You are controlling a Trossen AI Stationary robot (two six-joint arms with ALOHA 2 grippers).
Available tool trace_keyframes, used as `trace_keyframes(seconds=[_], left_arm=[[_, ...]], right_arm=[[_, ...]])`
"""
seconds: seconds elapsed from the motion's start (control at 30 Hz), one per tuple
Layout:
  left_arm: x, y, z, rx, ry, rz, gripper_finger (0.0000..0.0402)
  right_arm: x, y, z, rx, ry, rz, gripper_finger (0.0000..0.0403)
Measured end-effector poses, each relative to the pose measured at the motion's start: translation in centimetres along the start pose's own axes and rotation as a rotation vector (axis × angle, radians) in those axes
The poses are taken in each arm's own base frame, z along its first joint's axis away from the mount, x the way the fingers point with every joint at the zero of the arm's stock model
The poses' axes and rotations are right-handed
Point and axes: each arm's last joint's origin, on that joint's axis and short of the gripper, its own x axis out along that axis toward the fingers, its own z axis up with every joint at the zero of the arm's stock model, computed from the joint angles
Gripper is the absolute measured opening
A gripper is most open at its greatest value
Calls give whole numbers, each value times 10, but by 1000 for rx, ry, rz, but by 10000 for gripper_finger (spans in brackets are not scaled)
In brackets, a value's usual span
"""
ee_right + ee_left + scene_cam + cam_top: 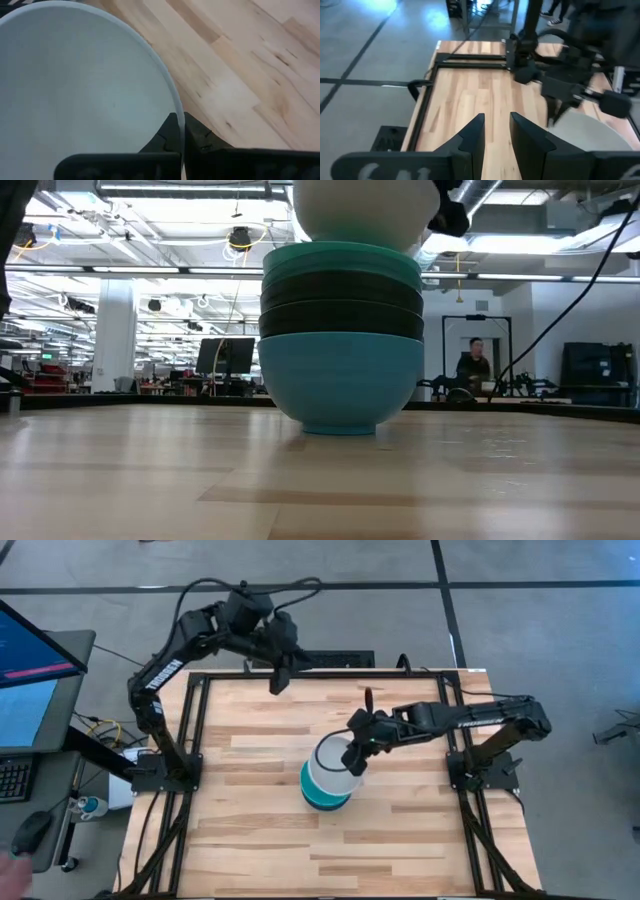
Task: Nest bowls inside each other
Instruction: Stack the white bowl on the light blue bowl
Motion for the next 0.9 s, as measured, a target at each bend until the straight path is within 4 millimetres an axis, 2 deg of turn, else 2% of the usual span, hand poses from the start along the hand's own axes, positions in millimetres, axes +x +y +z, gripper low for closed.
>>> trace_keyframes(seconds=[0.27, 0.4, 0.6, 0.77, 0.9], left_arm=[[6, -1, -5, 28, 31, -29, 80], [19, 3, -13, 24, 56, -55, 80], [26, 11, -17, 28, 41, -58, 80], [20, 14, -18, 27, 32, -48, 80], [15, 18, -19, 24, 29, -33, 80]], right_arm=[[1, -4, 3, 13, -4, -9, 10], [22, -1, 0, 6, 70, -27, 10], [57, 4, -4, -2, 164, -35, 10], [62, 5, -1, 1, 170, -33, 10], [64, 9, 2, 2, 207, 5, 32]])
